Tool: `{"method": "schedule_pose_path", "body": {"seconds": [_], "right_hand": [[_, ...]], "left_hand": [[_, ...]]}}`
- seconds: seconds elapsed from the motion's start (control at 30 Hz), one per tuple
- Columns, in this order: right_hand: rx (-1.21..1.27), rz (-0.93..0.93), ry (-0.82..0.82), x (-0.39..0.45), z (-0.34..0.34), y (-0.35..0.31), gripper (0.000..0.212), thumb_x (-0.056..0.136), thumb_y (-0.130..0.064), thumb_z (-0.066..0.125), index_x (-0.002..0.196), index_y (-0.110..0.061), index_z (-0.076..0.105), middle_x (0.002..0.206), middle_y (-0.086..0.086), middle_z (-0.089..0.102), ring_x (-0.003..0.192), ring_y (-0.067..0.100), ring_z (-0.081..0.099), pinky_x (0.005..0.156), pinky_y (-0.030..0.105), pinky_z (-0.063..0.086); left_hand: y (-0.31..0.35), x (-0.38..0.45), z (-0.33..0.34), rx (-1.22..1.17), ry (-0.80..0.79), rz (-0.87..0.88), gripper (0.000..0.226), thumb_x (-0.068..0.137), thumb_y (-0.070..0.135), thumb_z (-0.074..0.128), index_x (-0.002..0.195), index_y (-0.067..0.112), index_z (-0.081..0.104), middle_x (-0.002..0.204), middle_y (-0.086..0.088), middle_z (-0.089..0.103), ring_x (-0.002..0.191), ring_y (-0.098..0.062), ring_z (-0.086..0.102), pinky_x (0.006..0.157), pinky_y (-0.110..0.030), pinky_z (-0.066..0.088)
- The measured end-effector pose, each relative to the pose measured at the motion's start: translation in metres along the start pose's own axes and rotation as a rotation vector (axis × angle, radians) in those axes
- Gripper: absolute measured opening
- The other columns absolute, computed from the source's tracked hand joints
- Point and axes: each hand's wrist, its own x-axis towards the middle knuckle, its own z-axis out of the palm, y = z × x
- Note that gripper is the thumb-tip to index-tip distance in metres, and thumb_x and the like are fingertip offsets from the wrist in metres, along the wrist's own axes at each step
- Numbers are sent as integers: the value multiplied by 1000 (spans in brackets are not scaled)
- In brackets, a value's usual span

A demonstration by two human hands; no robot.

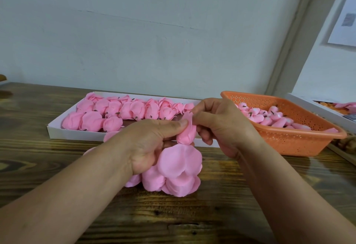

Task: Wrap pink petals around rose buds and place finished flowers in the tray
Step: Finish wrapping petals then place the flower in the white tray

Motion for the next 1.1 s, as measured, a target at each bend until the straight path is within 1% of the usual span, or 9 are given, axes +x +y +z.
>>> {"method": "schedule_pose_path", "body": {"seconds": [0.2, 0.33, 0.43, 0.57, 0.7, 0.8, 0.93, 1.03, 1.1], "right_hand": [[-56, -3, 50, -3, 6, 0, 18, 82, 5, 57, 66, -3, 57, 39, 0, 50, 32, 10, 39, 35, 18, 31], [3, 19, -91, -4, 1, -6, 15, 84, -3, 60, 70, -2, 61, 52, 7, 57, 39, 14, 46, 40, 23, 39], [-4, 49, -149, -3, -4, -6, 5, 79, 0, 66, 75, 0, 63, 53, 9, 57, 40, 13, 49, 41, 22, 41], [-37, 36, -139, -2, -10, -4, 9, 77, 6, 68, 76, -2, 64, 53, 10, 58, 37, 12, 48, 39, 21, 41], [-54, 13, -163, -3, -16, -5, 6, 77, 3, 68, 82, 1, 67, 65, 16, 60, 45, 11, 52, 45, 22, 47], [6, 23, -144, -2, -13, -3, 14, 77, 7, 66, 90, 11, 63, 70, 21, 60, 45, 14, 56, 45, 23, 48], [71, 14, -119, -1, -8, -2, 6, 76, 11, 65, 76, 6, 62, 60, 18, 60, 41, 18, 54, 42, 21, 47], [51, -15, -100, -1, -7, -2, 19, 77, 13, 64, 65, -2, 63, 52, 14, 61, 37, 17, 54, 41, 20, 47], [37, -40, -82, -1, -8, -4, 21, 77, 14, 64, 63, -1, 63, 51, 14, 61, 37, 16, 54, 40, 20, 47]], "left_hand": [[-1, -1, 0, 136, 37, 90, 19, 61, 23, 72, 69, 6, 75, 75, -14, 67, 67, -20, 63, 66, -28, 54], [0, -3, -1, 194, 56, 140, 11, 75, 11, 68, 68, 3, 67, 81, -20, 61, 68, -23, 59, 65, -28, 49], [0, -3, -1, 238, 27, 152, 26, 83, 4, 63, 57, 4, 62, 71, -16, 54, 65, -23, 51, 61, -26, 47], [2, -4, 0, 201, 10, 145, 23, 83, 0, 60, 61, 4, 65, 67, -14, 55, 59, -20, 52, 58, -23, 49], [3, -5, 1, 174, -84, 142, 25, 84, 2, 57, 59, 3, 60, 61, -9, 55, 56, -16, 55, 56, -20, 51], [3, -5, 2, 150, -76, 135, 21, 78, 6, 61, 57, 5, 63, 62, -9, 56, 56, -16, 57, 56, -21, 52], [1, -3, 1, 115, -29, 134, 6, 62, 13, 67, 61, 8, 71, 61, -9, 63, 54, -15, 61, 56, -22, 55], [-1, -2, 2, 92, -48, 126, 14, 66, 13, 67, 77, 5, 69, 64, -9, 66, 55, -16, 64, 56, -25, 55], [-1, -2, 1, 115, -79, 128, 17, 67, 20, 67, 78, 8, 72, 68, -8, 68, 61, -16, 64, 57, -24, 54]]}}
